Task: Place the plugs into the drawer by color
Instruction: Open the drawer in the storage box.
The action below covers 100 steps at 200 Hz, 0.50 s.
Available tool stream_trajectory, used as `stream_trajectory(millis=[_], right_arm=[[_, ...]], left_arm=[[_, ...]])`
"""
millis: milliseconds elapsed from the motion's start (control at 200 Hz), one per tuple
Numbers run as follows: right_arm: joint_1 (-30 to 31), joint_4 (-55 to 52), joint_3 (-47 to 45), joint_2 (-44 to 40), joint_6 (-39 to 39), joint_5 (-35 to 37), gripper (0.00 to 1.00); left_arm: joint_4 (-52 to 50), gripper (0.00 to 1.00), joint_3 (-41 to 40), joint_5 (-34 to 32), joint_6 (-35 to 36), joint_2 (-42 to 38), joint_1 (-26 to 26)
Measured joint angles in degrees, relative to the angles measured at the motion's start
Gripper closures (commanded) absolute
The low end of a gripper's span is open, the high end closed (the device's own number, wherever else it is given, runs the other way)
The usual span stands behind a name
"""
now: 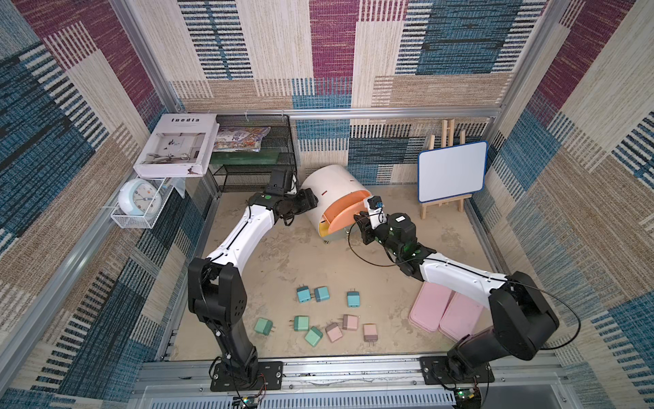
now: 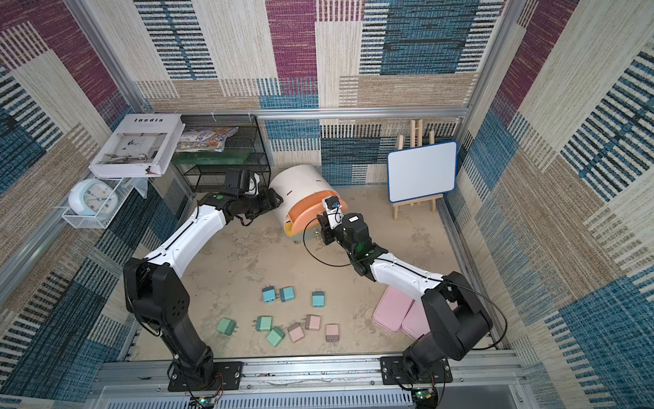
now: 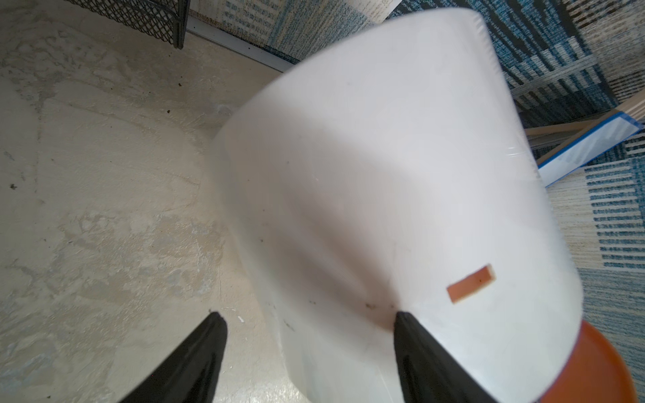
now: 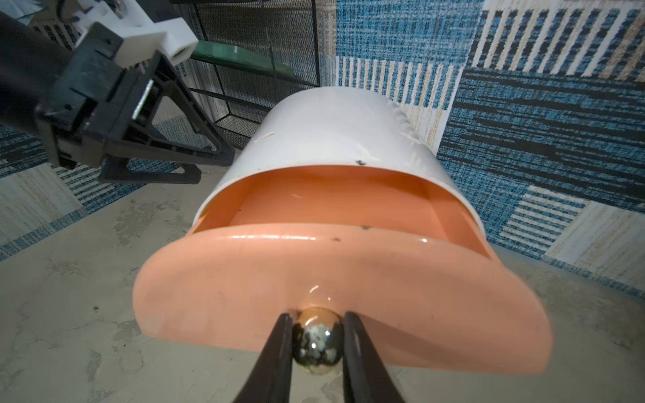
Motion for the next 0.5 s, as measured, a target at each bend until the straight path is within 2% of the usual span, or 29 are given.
stream_trajectory(millis=[265,501], right_arm=[[1.22,-0.26,-5.35,-4.46,1.99,1.25,0.85],[1.60,-1.27,-4.20,-4.35,2.25,1.49,0.68]], left_arm=[[0.20,0.21,0.15,0.26,-0.66,0.31,0.04],[-0.28,0.21,0.15,0.13,-0.63,-0.22,0.04]])
